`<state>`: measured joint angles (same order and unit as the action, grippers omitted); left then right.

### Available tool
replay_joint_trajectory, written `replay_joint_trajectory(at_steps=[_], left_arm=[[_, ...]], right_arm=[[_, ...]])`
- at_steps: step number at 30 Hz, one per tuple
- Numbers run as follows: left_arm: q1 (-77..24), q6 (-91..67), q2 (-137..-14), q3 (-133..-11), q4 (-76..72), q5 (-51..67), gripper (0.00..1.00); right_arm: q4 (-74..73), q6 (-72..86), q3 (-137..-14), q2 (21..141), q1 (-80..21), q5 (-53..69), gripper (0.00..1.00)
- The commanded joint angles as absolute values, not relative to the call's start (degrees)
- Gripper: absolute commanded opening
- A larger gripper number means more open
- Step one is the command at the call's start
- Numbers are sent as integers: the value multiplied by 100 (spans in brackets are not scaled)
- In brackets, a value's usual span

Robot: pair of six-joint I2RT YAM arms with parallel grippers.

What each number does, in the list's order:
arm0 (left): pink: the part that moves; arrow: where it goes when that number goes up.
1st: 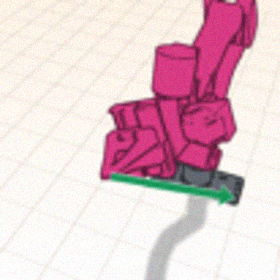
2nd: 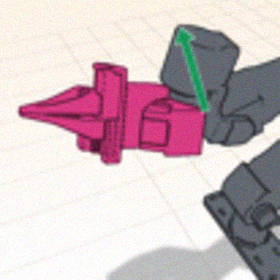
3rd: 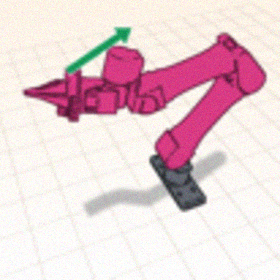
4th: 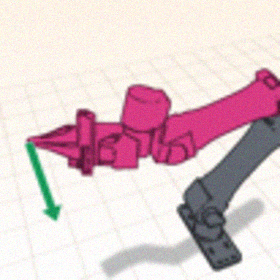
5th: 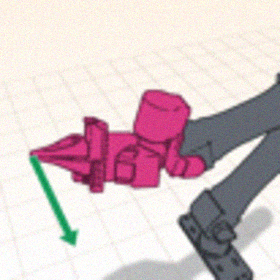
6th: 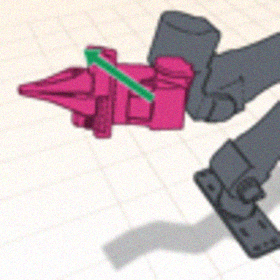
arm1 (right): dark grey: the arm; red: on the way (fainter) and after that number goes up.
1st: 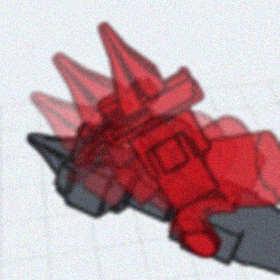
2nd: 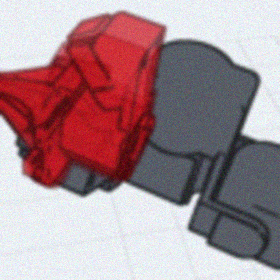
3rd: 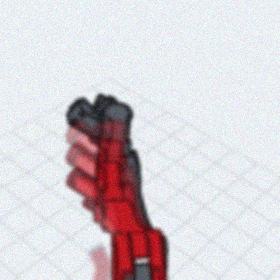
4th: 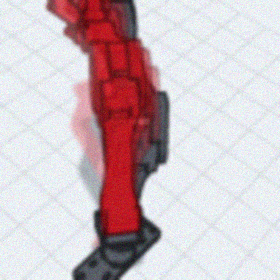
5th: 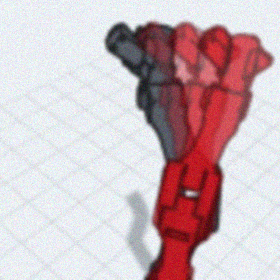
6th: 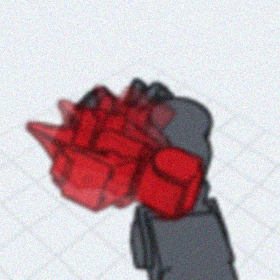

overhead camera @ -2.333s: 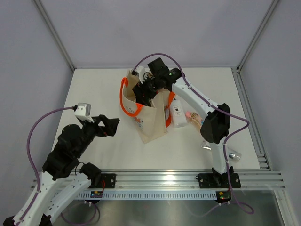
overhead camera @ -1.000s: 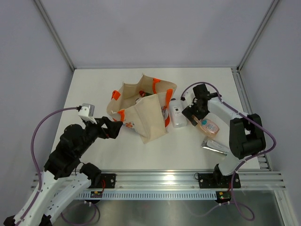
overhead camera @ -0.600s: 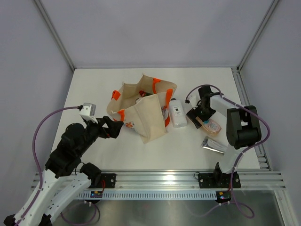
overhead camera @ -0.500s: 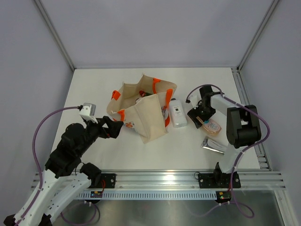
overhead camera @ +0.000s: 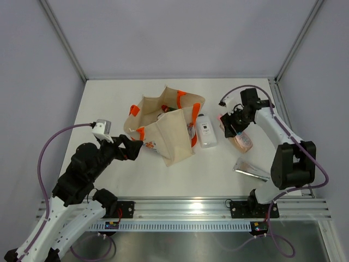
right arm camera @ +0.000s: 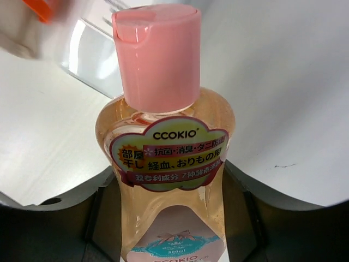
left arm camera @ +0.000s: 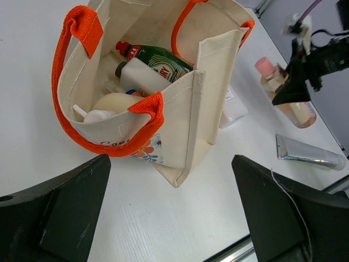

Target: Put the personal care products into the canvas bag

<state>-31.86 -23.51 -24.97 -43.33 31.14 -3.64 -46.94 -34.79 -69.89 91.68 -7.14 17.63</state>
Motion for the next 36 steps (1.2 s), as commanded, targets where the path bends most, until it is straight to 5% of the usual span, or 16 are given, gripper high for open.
replay_joint_trajectory(at_steps=[1, 9, 16, 19, 27, 31, 36], left_arm=[[-3182, -2276, -2479, -4386, 2865, -325, 99], [-3182, -2320, -2312, -4412, 2821, -290, 99], [-3182, -2478, -2180, -4386, 2997, -386, 99], [-3190, -2496, -2118, -4403, 3085, -448, 99], [-3182, -2347, -2250, -4500, 3252, -624, 99], [-3182, -2268, -2347, -4465, 3208, -598, 99], [-3182, -2215, -2417, -4333, 2980, -457, 99]], right_arm=[[-5122, -3121, -8170, 8315, -782, 3187, 0], [-5212, -2506, -10719, 8840, -2371, 3507, 0], [-4625, -1907, -14363, 11271, -3295, 3552, 0], [-3959, -1828, -14931, 11977, -3410, 3446, 0], [-2953, -2531, -14486, 12428, -3401, 2953, 0], [-2401, -2672, -12335, 11358, -3401, 3427, 0], [-2758, -2838, -11226, 10680, -3410, 4523, 0]])
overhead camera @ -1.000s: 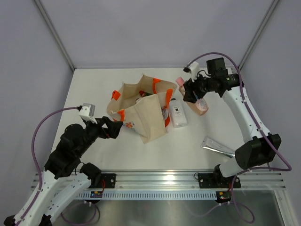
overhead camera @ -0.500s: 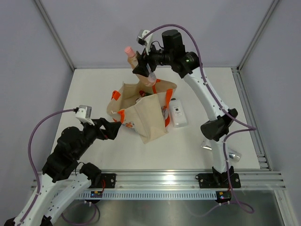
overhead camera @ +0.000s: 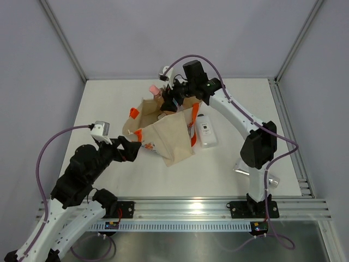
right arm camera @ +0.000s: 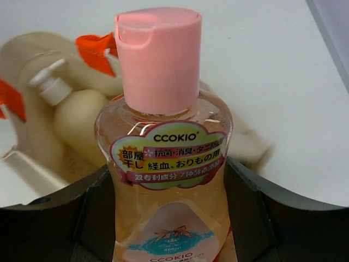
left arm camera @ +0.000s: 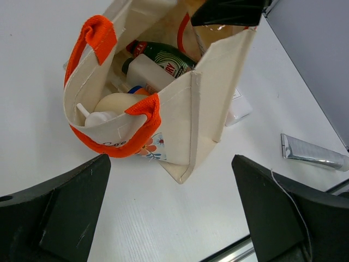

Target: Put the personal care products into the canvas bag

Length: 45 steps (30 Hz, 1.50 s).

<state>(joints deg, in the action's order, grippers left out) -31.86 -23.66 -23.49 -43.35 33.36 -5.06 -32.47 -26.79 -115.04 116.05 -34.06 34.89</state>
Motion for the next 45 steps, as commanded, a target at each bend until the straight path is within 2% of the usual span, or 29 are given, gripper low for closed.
replay_joint_trajectory(at_steps=[1, 4, 8, 10, 11, 14, 17, 19, 20, 21, 24, 25, 27, 28, 29, 34, 38, 42, 45], left_arm=[[-3182, -2215, -2452, -4316, 2936, -448, 99], [-3182, -2241, -2470, -4289, 2866, -378, 99], [-3182, -2303, -2356, -4236, 2856, -352, 99], [-3182, -2320, -2312, -4219, 2874, -352, 99], [-3182, -2329, -2268, -4210, 2883, -352, 99], [-3182, -2347, -2206, -4262, 2962, -343, 99], [-3182, -2347, -2153, -4254, 3015, -369, 99], [-3182, -2355, -2092, -4236, 3024, -378, 99], [-3182, -2355, -2092, -4228, 3015, -378, 99], [-3182, -2355, -2100, -4219, 3006, -369, 99], [-3182, -2373, -2144, -4245, 2945, -299, 99], [-3182, -2373, -2171, -4245, 2944, -273, 99], [-3182, -2373, -2188, -4271, 2901, -229, 99], [-3182, -2382, -2215, -4280, 2892, -220, 99], [-3182, -2373, -2232, -4298, 2848, -141, 99], [-3190, -2513, -2591, -4394, 2593, 368, 99], [-3182, -2654, -2978, -4535, 2549, 650, 99], [-3182, -2602, -3076, -4579, 2558, 800, 99], [-3182, -2523, -2945, -4544, 2602, 782, 99]], right_arm=[[-2969, -2961, -11224, 10670, -3471, 4605, 0], [-4007, -3857, -11294, 10714, -3673, 4694, 0], [-3227, -3877, -10364, 10328, -3709, 4466, 0], [-3767, -4129, -10685, 10650, -3718, 4403, 0], [-4536, -4183, -11288, 10870, -3718, 4403, 0], [-5647, -4289, -12108, 11853, -3735, 4019, 0], [-6194, -4272, -12348, 12277, -3814, 3448, 4], [-6275, -4071, -12314, 12357, -3832, 3218, 10], [-6336, -4026, -12253, 12418, -3832, 3130, 14], [-6346, -3877, -12217, 12428, -3832, 3068, 28], [-6285, -3692, -12112, 12419, -3841, 2866, 49], [-6241, -3570, -12103, 12375, -3832, 2822, 61], [-6118, -3350, -12102, 12217, -3832, 2725, 78], [-6082, -3262, -12190, 12147, -3832, 2690, 92], [-6108, -3191, -12286, 12025, -3832, 2698, 99], [-6240, -2787, -13155, 11725, -3797, 2593, 99], [-5900, -2348, -13202, 11147, -3543, 2610, 99], [-5038, -1498, -12299, 10162, -2937, 2715, 100], [-3966, -532, -10797, 9152, -2365, 2209, 99]])
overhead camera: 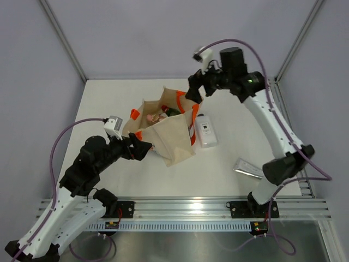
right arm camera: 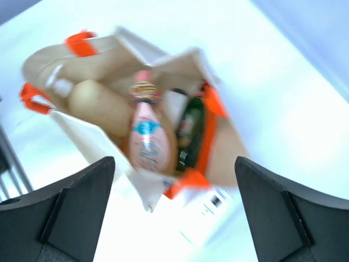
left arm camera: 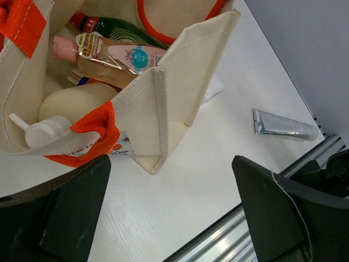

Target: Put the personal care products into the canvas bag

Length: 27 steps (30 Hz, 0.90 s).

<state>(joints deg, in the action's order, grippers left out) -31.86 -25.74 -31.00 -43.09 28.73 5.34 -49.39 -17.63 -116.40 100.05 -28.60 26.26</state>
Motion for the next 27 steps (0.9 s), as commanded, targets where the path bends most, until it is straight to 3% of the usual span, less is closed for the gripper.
replay_joint_trajectory(at_steps=[1, 4, 9, 19, 27], left_arm=[[-3182, -2522, -2892, -4518, 2602, 739, 99], [-3190, -2540, -2725, -4386, 2584, 677, 99], [-3182, -2680, -2610, -4175, 2452, 668, 99], [-3182, -2830, -2400, -3973, 2522, 598, 99], [-3182, -2804, -2452, -3911, 2505, 519, 99]], right_arm=[[-3511, -397, -9966, 8932, -2321, 1902, 99], [-2710, 243, -8345, 8167, -2303, 234, 100], [-2049, 738, -6919, 8051, -2233, 605, 99], [-2145, 1107, -7075, 9771, -1942, 1423, 99], [-2197, 1160, -7356, 10476, -2012, 1398, 99]])
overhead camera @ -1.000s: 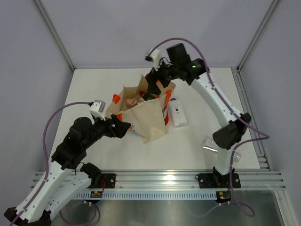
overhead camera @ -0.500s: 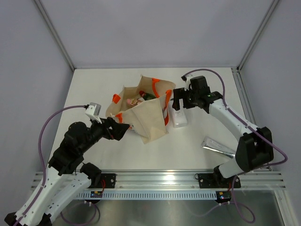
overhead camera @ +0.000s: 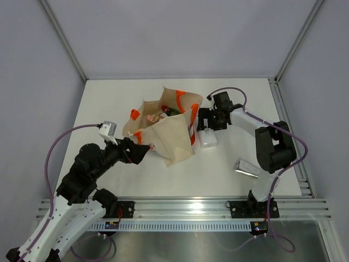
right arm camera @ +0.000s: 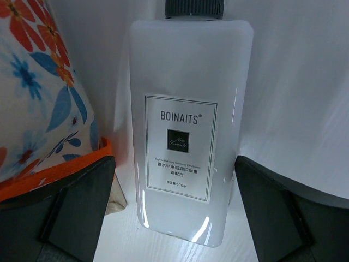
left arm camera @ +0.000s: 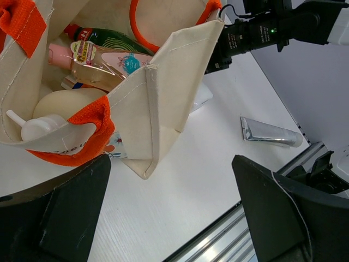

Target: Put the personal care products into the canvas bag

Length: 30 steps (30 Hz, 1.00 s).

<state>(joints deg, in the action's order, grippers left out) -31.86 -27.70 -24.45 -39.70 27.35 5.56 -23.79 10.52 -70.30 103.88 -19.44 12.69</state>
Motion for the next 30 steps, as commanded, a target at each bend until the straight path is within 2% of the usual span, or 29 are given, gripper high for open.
replay_joint_trajectory(at_steps=[1, 17, 21, 22, 24, 25, 27, 30], left_arm=[[-3182, -2804, -2452, -3911, 2487, 519, 99], [-3182, -2830, -2391, -3806, 2470, 510, 99], [-3182, -2848, -2364, -3814, 2487, 527, 99], [-3182, -2865, -2356, -3814, 2496, 536, 99], [-3182, -2865, -2312, -3823, 2514, 527, 99], [-3182, -2865, -2285, -3832, 2522, 527, 99], [-3182, -2865, -2268, -3841, 2540, 527, 99], [-3182, -2883, -2224, -3841, 2566, 510, 99]], right_arm=[[-2223, 1151, -7365, 10581, -2047, 1241, 99], [-2566, 1248, -7400, 11057, -2276, -342, 98], [-2610, 1178, -7497, 10899, -2207, -536, 76], [-2593, 1178, -7497, 10768, -2154, -380, 58], [-2601, 1143, -7488, 10644, -1979, -81, 41], [-2602, 1125, -7471, 10513, -1899, 8, 27], [-2619, 1029, -7444, 10354, -1706, 376, 16], [-2715, 695, -7427, 9855, -1110, 1576, 1]])
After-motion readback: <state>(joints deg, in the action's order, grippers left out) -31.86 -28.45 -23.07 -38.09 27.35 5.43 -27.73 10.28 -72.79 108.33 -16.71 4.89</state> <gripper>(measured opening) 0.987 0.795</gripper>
